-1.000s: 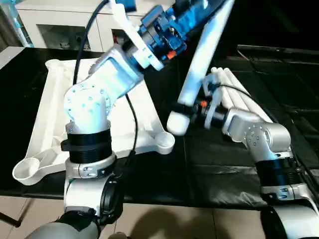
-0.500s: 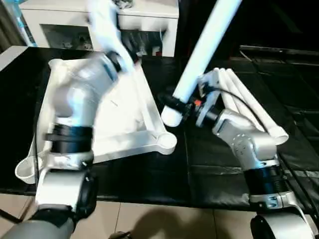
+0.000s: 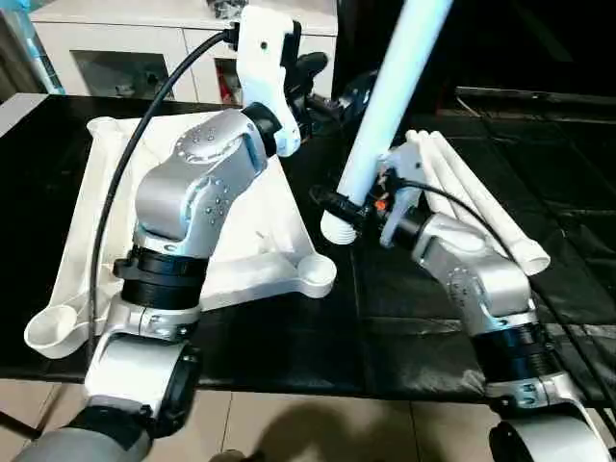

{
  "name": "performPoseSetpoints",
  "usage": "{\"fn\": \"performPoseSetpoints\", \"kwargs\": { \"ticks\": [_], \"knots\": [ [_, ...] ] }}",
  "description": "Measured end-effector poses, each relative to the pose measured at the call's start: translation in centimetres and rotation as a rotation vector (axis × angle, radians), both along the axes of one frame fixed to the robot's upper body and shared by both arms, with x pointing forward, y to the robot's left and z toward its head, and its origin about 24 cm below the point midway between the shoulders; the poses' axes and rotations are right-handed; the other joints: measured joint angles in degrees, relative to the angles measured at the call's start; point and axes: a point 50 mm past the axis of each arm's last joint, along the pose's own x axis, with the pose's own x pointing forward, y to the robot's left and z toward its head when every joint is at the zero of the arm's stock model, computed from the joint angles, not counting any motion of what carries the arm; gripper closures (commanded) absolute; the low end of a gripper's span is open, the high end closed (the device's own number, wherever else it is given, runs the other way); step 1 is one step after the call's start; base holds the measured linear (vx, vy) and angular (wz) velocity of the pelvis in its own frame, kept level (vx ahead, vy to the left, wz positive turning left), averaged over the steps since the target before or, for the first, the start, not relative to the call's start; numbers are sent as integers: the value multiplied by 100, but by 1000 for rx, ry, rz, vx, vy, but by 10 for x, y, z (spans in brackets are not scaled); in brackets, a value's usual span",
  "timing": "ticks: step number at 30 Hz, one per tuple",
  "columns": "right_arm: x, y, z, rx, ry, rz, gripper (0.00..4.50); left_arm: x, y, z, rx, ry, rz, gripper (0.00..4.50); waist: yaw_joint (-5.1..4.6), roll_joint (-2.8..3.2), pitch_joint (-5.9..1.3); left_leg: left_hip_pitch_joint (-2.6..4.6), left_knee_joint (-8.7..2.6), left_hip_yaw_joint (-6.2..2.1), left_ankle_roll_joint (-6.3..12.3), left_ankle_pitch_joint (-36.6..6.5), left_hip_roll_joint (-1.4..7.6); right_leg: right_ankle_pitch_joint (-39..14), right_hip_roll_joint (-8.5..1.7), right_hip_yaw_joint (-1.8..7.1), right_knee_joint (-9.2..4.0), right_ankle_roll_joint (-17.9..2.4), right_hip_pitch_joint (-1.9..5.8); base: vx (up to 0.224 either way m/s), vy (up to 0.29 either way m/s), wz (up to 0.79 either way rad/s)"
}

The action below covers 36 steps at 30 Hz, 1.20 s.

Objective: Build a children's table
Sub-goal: Pick table leg

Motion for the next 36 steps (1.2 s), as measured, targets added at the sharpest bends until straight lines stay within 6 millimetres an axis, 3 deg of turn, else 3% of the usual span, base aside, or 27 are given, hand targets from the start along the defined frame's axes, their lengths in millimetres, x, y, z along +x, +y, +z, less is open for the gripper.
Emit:
{"fn": "performPoseSetpoints", "kwargs": {
  "ticks": [5, 9, 13, 16, 23, 36],
  "knots": [
    [-2, -27, -14, 20, 77, -121, 257, -2, 44, -51, 194, 125, 20, 0, 7, 20, 3, -7, -20, 0, -4, 2, 0, -4, 3, -2, -6, 2, -14, 0, 0, 0],
    [-7, -26, -21, -4, 92, -124, 257, -18, 49, -70, 311, 193, -113, 0, 16, 46, -6, -16, -25, 4, -5, 2, -1, -7, 1, 0, -4, -1, -27, 0, 0, 0],
    [-13, -40, -32, -54, 84, -206, 257, -43, 59, -120, 435, 387, -253, 0, 13, 73, 1, -6, -36, 8, -12, 6, 0, -8, 3, 2, 2, -1, -30, 0, 0, 0],
    [-17, -47, -38, -116, 107, -274, 257, -51, 63, -142, 488, 462, -289, 18, 11, 83, 7, -7, -36, 6, -19, 11, 0, 1, 3, 2, 3, 0, -30, 0, 0, 0],
    [-34, -52, -51, -112, 146, -283, 257, -48, 77, -153, 552, 472, -253, 79, -17, 116, 17, 7, -39, 6, -21, 11, -1, 7, 3, 7, 3, 2, -22, 0, 0, 0],
    [-42, -47, -44, -31, 145, -273, 257, -50, 81, -166, 525, 528, -328, 170, -43, 165, 0, 4, -42, 7, -23, 13, 0, 6, 5, 8, 0, 2, -28, 0, 0, 0]
  ]
}}
